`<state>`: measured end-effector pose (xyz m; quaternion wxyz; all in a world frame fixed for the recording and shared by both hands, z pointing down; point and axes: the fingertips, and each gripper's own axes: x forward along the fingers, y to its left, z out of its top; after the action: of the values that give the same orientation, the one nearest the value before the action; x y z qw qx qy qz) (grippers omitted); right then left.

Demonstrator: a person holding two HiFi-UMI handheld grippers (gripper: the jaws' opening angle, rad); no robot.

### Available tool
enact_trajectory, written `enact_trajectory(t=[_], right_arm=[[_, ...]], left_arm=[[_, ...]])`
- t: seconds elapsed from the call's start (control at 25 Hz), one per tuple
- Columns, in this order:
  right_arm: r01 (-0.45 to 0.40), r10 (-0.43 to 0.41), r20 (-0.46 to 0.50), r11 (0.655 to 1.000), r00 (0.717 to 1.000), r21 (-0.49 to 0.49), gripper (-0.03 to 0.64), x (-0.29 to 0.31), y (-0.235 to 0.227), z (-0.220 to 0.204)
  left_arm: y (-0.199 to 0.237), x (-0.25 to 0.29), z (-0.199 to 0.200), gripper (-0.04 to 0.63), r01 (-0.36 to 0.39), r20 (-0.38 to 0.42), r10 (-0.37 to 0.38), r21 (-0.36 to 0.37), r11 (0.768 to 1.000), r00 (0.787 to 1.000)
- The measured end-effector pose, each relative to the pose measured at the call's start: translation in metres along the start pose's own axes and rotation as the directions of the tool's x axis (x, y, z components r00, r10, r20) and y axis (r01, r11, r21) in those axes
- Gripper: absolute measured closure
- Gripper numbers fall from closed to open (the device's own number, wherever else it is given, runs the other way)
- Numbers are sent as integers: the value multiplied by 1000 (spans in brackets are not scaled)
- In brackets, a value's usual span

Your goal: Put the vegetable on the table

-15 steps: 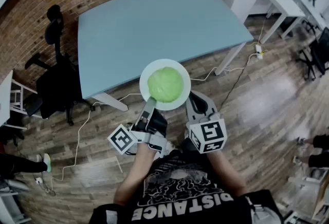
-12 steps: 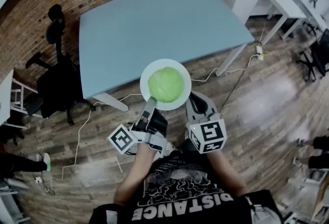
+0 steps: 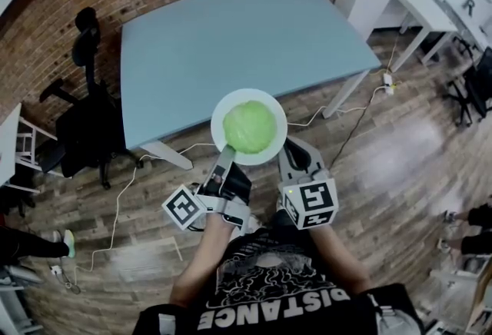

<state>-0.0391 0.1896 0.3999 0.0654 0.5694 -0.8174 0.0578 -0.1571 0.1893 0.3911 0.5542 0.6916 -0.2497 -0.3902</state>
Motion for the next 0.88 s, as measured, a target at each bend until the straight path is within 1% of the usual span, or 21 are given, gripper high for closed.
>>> enact_trajectory(t=[0.36, 0.68, 0.88], right_arm=[[12, -12, 1, 1000, 1000, -10, 607, 6, -7, 2], [-9, 9, -3, 1000, 1000, 14, 607, 24, -21, 1], [-16, 17, -10, 1000, 1000, 23, 607, 40, -37, -3]], left_arm=[[4, 10, 3, 584, -3, -11, 3, -12, 1000, 1000], [11, 31, 7, 584, -20, -11, 20, -4, 1000, 1000], [19, 49, 11, 584, -30, -2, 30, -3, 1000, 1000]])
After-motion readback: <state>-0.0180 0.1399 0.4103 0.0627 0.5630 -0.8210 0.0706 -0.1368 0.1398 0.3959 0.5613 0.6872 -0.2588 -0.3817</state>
